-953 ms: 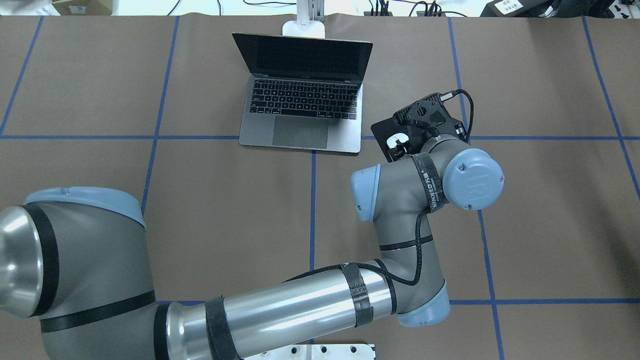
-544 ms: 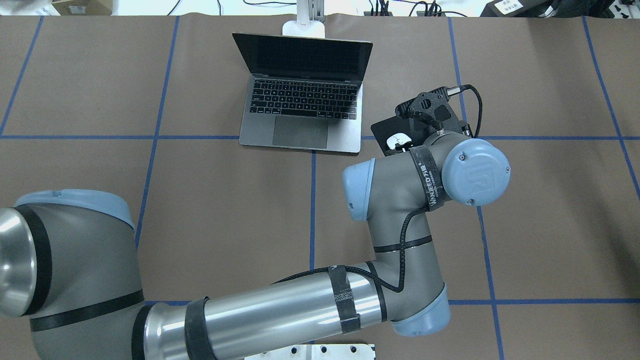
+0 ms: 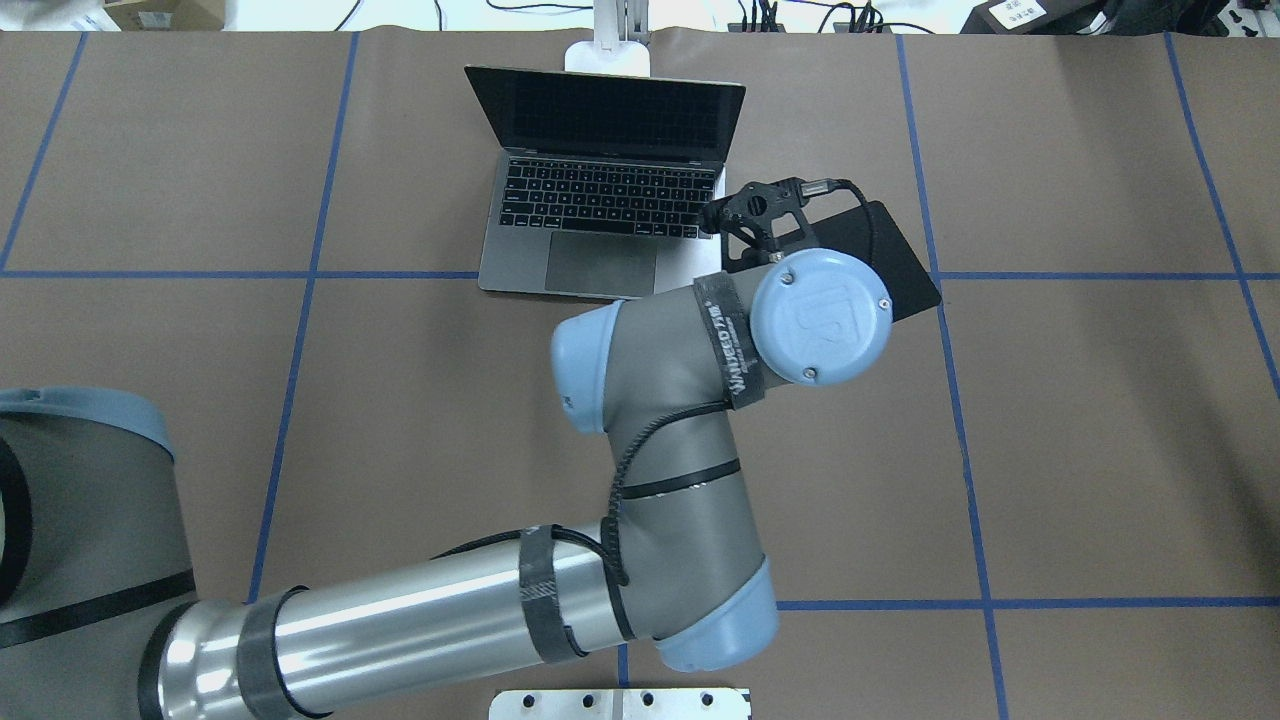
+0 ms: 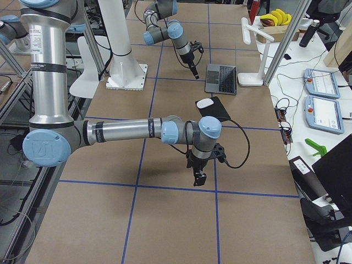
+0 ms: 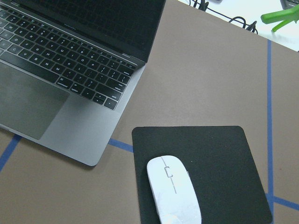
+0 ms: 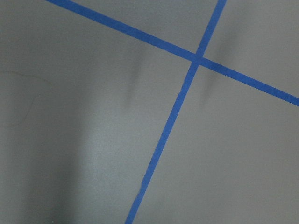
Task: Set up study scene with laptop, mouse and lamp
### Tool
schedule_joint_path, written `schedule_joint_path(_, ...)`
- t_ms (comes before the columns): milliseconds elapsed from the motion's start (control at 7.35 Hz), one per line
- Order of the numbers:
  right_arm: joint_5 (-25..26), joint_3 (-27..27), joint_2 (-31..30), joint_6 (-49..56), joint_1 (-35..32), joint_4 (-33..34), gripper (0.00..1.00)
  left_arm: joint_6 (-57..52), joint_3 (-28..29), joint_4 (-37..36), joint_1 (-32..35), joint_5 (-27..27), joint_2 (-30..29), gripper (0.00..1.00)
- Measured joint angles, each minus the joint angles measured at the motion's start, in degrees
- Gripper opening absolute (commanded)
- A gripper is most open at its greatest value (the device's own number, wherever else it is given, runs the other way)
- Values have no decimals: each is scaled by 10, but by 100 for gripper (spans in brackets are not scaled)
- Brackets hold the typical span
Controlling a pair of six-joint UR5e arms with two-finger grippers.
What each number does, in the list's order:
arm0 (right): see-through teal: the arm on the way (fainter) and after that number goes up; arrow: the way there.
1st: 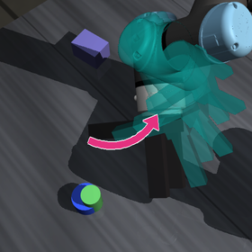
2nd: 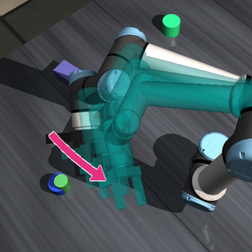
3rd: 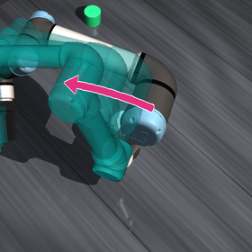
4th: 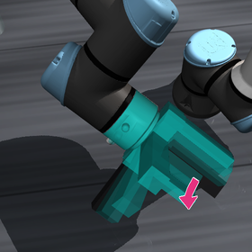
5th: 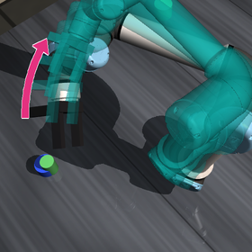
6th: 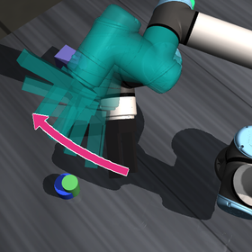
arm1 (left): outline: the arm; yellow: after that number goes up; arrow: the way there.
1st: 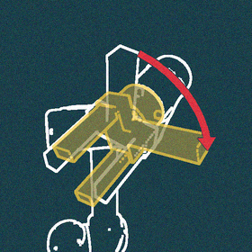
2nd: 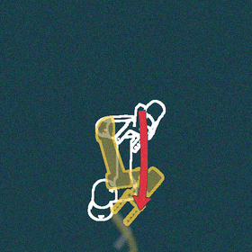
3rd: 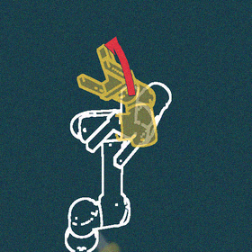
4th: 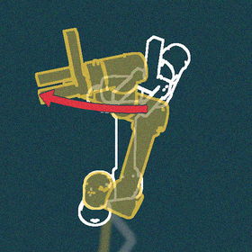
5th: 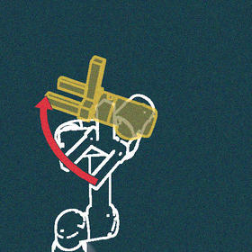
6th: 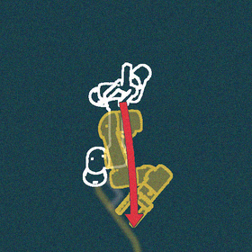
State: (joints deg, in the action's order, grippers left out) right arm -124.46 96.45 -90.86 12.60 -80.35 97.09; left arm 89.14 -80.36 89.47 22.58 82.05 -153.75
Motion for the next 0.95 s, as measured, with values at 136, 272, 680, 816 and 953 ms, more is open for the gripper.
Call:
schedule_joint_path(136,-16,0,1,-1,-9,0,100,-33,-60,-21,20,33,48,99)
schedule_joint_path(272,-36,0,1,-1,-18,0,100,-70,-119,-40,46,69,99,99)
schedule_joint_path(680,-52,-1,1,-6,-36,4,100,-175,-204,-78,127,161,194,99)
schedule_joint_path(816,-52,0,1,-14,-38,5,100,-205,-210,-80,151,186,215,99)
schedule_joint_path(953,-52,0,-1,-20,-39,4,100,-235,-214,-80,174,210,236,99)
